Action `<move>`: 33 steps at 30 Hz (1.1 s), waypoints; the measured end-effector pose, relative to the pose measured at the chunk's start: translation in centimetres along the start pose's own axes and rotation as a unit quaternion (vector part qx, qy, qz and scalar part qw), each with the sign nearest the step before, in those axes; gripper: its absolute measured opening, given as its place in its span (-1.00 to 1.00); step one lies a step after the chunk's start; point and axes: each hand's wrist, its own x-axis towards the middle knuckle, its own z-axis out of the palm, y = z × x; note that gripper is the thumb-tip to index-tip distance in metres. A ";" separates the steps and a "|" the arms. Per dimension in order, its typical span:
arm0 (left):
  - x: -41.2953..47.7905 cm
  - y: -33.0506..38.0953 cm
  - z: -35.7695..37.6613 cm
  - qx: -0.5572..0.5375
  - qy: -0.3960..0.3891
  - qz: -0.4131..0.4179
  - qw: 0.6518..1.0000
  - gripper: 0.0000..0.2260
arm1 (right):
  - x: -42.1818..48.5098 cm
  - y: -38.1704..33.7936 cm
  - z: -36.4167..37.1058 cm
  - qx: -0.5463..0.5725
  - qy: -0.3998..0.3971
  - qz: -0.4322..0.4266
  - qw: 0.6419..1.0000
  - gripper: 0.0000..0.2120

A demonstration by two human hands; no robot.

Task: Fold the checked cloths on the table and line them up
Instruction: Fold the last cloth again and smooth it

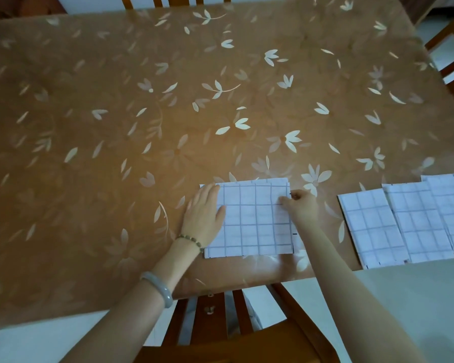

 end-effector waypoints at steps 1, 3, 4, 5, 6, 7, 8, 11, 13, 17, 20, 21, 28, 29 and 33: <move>0.0 -0.9 0.3 0.037 -0.021 0.006 0.999 -0.49 | 0.1 0.0 0.1 -0.002 0.011 -0.003 1.000 -0.77; 0.0 -1.9 1.2 0.105 -0.052 0.022 0.993 -0.38 | 0.2 -0.1 0.3 0.004 0.025 -0.018 1.000 -0.74; 0.0 -2.1 1.6 0.127 -0.058 0.031 0.990 -0.33 | 0.1 -0.3 0.3 0.007 0.028 -0.024 0.999 -0.75; 0.0 -2.2 1.8 0.135 -0.058 0.036 0.988 -0.30 | 0.1 -0.4 0.3 0.008 0.030 -0.028 0.999 -0.76; 0.1 -2.3 2.0 0.137 -0.056 0.039 0.988 -0.29 | 0.0 -0.5 0.3 0.007 0.036 -0.030 0.999 -0.77; 0.1 -2.3 2.2 0.139 -0.055 0.039 0.988 -0.28 | 0.2 -0.6 0.3 0.005 0.044 -0.031 0.999 -0.76; 0.1 -2.4 2.4 0.140 -0.053 0.039 0.988 -0.27 | 0.3 -0.7 0.2 0.006 0.052 -0.031 0.998 -0.75; 0.3 -2.4 2.8 0.143 -0.040 0.039 0.988 -0.23 | 0.7 -0.9 0.1 0.012 0.059 -0.032 0.998 -0.81; 0.5 -2.3 2.9 0.146 -0.038 0.036 0.988 -0.22 | 0.9 -1.0 0.0 0.012 0.063 -0.028 0.998 -0.87; 0.6 -2.6 3.2 0.157 -0.033 0.037 0.986 -0.23 | 0.9 -0.9 0.0 0.008 0.064 -0.026 0.998 -0.88; 0.5 -3.0 3.5 0.174 -0.026 0.037 0.984 -0.28 | 1.0 -0.7 0.1 -0.014 0.068 -0.043 0.997 -0.84; 0.5 -3.0 3.6 0.180 -0.023 0.038 0.983 -0.29 | 1.0 -0.7 0.1 -0.018 0.066 -0.046 0.997 -0.82; 0.6 -3.4 4.2 0.200 -0.003 0.046 0.979 -0.30 | -0.8 -1.2 3.0 -0.193 0.158 -0.371 0.894 -0.72; 0.7 -3.4 4.4 0.201 0.001 0.046 0.979 -0.31 | -1.6 -1.7 4.5 -0.181 0.100 -0.415 0.886 -0.70; 0.6 -3.6 5.0 0.226 0.004 0.052 0.973 -0.38 | -4.3 -2.4 10.3 -0.249 -0.106 -0.484 0.832 -0.52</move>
